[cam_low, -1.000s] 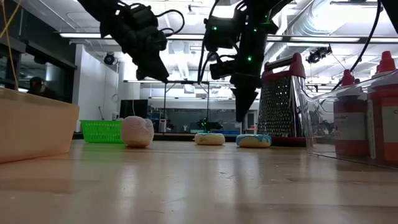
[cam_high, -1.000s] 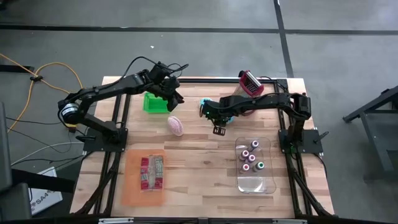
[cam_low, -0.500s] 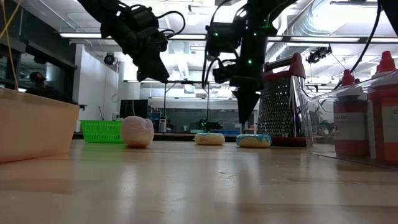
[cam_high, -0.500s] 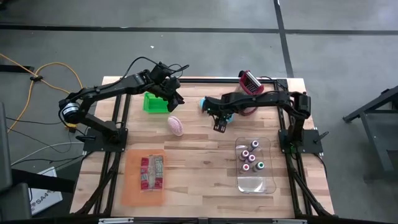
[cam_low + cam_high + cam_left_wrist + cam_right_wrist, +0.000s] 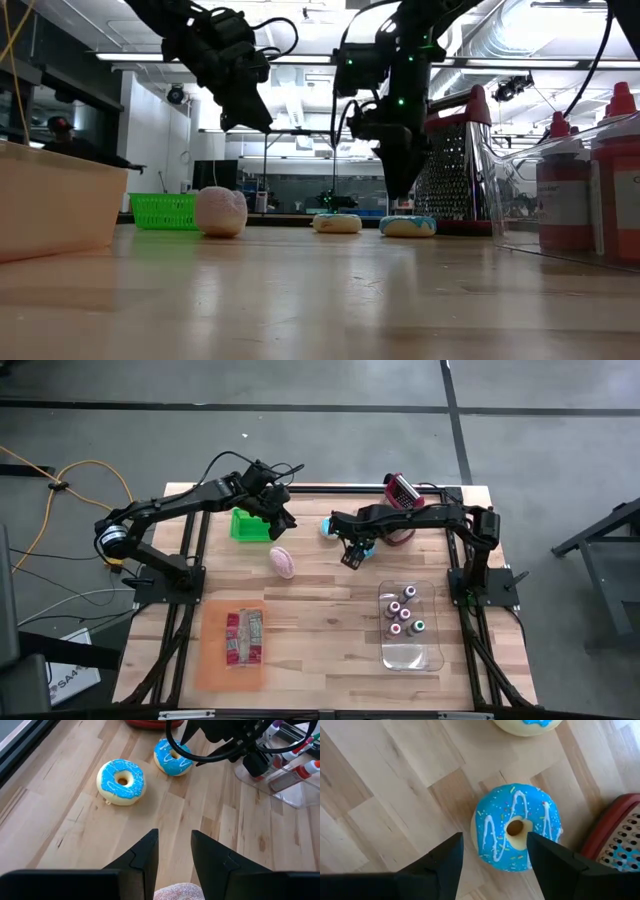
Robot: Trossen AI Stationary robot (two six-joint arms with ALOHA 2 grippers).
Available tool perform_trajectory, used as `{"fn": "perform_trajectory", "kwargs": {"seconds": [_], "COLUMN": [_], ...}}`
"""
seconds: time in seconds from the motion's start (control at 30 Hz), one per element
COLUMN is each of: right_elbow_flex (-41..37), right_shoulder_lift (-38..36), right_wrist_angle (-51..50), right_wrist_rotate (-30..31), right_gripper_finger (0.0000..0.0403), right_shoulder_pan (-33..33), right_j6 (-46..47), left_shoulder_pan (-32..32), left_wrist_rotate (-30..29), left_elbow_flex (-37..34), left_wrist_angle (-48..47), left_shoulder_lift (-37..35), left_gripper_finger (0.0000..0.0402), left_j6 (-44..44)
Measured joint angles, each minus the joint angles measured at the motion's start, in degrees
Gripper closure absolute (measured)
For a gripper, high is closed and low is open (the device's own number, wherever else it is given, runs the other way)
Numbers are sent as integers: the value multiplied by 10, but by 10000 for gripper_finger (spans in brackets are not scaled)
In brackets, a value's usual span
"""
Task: Pick & Place Food Item
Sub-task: Put the blue donut into the green basket
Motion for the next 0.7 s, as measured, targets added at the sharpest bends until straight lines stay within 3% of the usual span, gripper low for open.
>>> {"fn": "perform_trajectory", "kwargs": {"seconds": [0.7], "right_elbow_flex": [0], "right_shoulder_lift": [64], "right_wrist_angle": [-1], "right_wrist_rotate": [2], "right_gripper_finger": [196], "right_shoulder_pan": [4], "right_j6": [2], "left_shoulder_pan": [0], "left_wrist_rotate": [6], "left_elbow_flex": [0], "left_wrist_angle": [0], "left_shoulder_lift": [0], "left_gripper_finger": [292], "left_j6": [8]}}
